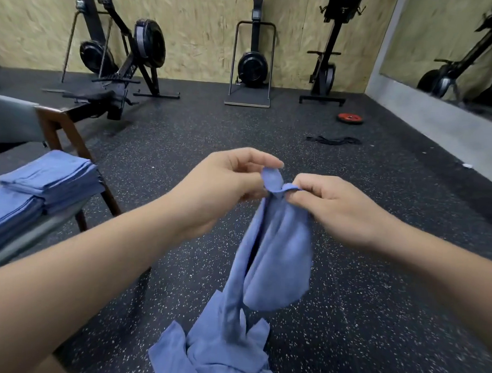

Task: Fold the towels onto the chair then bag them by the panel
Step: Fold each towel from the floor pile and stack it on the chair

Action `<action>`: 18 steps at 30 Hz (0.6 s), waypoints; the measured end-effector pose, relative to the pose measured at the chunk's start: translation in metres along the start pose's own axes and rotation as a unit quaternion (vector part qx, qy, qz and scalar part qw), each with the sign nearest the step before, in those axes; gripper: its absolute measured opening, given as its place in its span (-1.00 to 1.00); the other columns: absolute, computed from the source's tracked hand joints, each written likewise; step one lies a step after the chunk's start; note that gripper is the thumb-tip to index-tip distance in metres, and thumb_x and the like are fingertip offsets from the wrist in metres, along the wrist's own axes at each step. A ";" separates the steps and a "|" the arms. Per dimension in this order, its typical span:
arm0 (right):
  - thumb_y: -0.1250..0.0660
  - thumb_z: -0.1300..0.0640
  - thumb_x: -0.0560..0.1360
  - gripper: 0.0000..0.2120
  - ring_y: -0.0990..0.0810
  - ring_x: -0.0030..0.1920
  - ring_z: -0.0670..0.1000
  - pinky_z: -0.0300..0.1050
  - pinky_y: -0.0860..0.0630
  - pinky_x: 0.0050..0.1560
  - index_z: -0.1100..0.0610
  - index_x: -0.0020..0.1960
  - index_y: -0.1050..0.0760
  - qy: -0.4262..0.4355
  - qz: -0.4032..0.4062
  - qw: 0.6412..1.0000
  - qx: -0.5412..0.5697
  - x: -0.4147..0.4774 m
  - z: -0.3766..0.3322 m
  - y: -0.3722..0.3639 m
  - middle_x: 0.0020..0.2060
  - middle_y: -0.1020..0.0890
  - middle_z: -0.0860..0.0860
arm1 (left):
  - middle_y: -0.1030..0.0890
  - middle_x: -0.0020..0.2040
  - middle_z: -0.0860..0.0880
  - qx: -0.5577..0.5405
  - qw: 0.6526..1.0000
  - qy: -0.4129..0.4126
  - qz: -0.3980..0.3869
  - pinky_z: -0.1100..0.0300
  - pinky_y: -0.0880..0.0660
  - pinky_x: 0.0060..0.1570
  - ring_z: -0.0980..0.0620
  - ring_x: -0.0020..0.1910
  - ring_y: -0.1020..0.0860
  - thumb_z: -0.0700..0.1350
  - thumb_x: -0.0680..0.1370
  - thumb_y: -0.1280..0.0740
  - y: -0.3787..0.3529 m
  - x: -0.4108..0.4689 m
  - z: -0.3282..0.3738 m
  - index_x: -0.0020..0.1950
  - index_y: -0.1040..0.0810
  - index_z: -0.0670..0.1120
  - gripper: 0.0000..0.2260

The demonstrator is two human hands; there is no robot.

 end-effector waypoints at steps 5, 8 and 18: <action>-0.27 0.05 0.70 -0.70 -0.34 -0.30 -0.13 -0.11 -0.27 -0.28 0.21 -0.15 -0.46 -0.005 -0.045 0.998 -0.040 0.006 0.001 0.002 -0.34 -0.41 -0.14 | -0.75 -0.08 0.04 0.244 0.964 -0.105 -0.004 0.24 -0.59 -0.05 0.05 -0.10 -0.70 -0.24 0.50 -0.58 -0.014 -0.013 0.020 0.06 -0.73 0.07 -0.75; -0.28 0.01 0.69 -0.70 -0.36 -0.30 -0.13 -0.05 -0.32 -0.24 0.12 -0.17 -0.44 0.005 -0.056 0.996 -0.072 0.011 0.001 -0.002 -0.34 -0.44 -0.13 | -0.69 -0.21 0.14 0.351 0.918 -0.179 0.050 0.35 -0.44 -0.17 0.18 -0.22 -0.61 -0.11 0.51 -0.60 -0.005 -0.011 0.031 -0.03 -0.73 0.08 -0.88; -0.48 -0.02 0.59 -0.80 -0.42 -0.38 -0.17 -0.20 -0.32 -0.30 -0.02 -0.14 -0.53 -0.019 -0.075 0.992 -0.096 0.024 0.042 0.005 -0.41 -0.53 -0.21 | -0.63 -0.07 0.12 0.454 0.864 -0.176 0.125 0.42 -0.40 -0.13 0.18 -0.13 -0.61 -0.05 0.54 -0.58 0.053 0.008 0.027 -0.15 -0.71 0.07 -0.90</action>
Point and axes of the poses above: each hand's wrist, its own x-axis towards the middle knuckle, its own y-axis out of the back of the hand, z = x × y, the point moved 10 cm from there along x, towards the middle knuckle
